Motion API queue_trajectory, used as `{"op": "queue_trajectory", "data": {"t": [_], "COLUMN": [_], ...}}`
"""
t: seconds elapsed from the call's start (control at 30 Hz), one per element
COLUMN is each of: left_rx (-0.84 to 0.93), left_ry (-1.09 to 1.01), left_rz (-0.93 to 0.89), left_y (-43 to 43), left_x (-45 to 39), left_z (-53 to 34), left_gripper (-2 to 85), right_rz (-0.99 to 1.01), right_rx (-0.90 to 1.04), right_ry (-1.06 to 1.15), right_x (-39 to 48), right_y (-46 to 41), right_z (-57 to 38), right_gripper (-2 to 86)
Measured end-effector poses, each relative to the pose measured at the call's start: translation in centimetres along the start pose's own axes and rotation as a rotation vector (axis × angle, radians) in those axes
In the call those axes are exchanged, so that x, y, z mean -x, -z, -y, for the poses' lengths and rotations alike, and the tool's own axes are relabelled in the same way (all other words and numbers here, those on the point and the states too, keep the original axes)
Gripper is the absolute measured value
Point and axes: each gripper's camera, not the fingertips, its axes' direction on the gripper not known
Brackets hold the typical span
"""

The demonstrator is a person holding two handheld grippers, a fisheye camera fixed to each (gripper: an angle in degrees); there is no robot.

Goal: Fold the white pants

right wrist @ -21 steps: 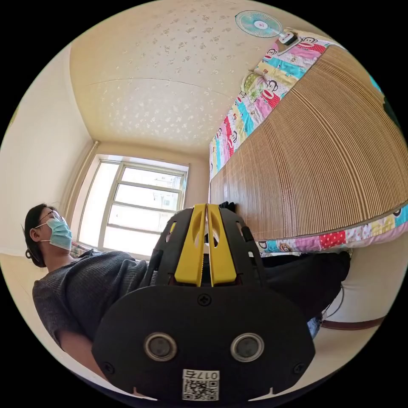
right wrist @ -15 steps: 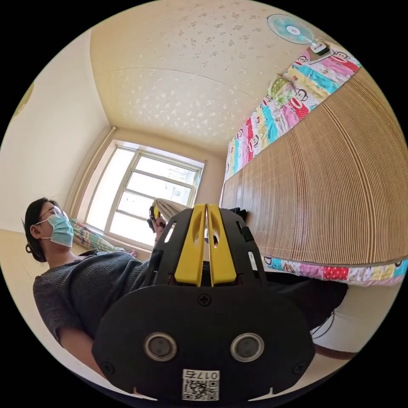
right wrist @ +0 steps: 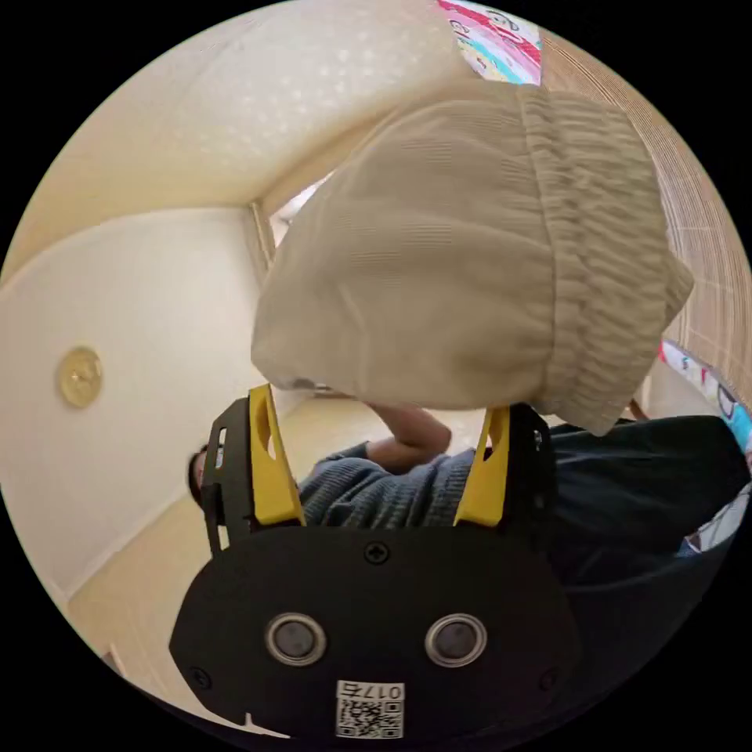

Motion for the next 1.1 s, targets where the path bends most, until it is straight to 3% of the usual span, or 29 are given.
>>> {"op": "queue_trajectory", "data": {"t": [0.07, 0.2, 0.27, 0.4, 0.47, 0.53, 0.6, 0.7, 0.8, 0.87, 1.0, 1.1], "left_rx": [0.092, 0.463, 0.629, 0.904, 1.071, 1.301, 1.272, 1.071, 0.893, 0.776, 0.544, 0.5], "left_ry": [0.033, 0.005, -0.029, 0.094, 0.143, 0.197, 0.285, 0.442, 0.401, 0.364, 0.44, 0.569], "left_rz": [-0.111, -0.364, -0.38, -0.201, -0.068, 0.182, 0.235, 0.18, 0.257, 0.255, -0.019, -0.041], "left_y": [-3.2, -9.9, -12.2, -15.3, -15.7, -16.3, -16.0, -15.1, -15.8, -16.7, -19.5, -20.6], "left_x": [0.3, -0.3, -1.1, 1.3, 3.3, 6.1, 8.3, 11.5, 12.3, 12.0, 12.0, 13.6], "left_z": [-2.2, -8.5, -11.6, -17.9, -21.1, -26.3, -28.6, -30.2, -29.4, -28.2, -26.6, -27.8], "left_gripper": [3.7, 4.0, 4.1, 4.7, 4.5, 1.7, 0.6, 0.7, 6.9, 10.8, 19.4, 20.9], "right_rz": [0.067, 0.096, 0.138, 0.367, 0.36, 0.238, 0.004, -0.098, -0.121, -0.168, -0.364, -0.577], "right_rx": [-0.121, -0.29, -0.358, -0.336, -0.255, -0.169, -0.102, 0.154, 0.425, 0.507, 0.639, 0.752], "right_ry": [0.049, 0.193, 0.301, 0.674, 0.815, 0.915, 1.018, 1.115, 1.184, 1.211, 1.205, 1.203], "right_x": [-0.2, 1.2, 2.8, 8.2, 10.9, 13.2, 14.0, 11.7, 7.3, 4.5, -2.7, -7.5], "right_y": [3.4, 10.7, 13.2, 15.9, 15.7, 14.7, 12.2, 6.9, 1.1, -1.6, -5.3, -7.9], "right_z": [0.6, 1.6, 1.3, 0.3, -0.3, -1.3, -3.7, -5.8, -7.7, -8.8, -10.3, -11.6], "right_gripper": [24.4, 10.9, 8.7, 7.3, 7.7, 8.4, 8.8, 8.8, 8.7, 8.6, 8.7, 8.9]}}
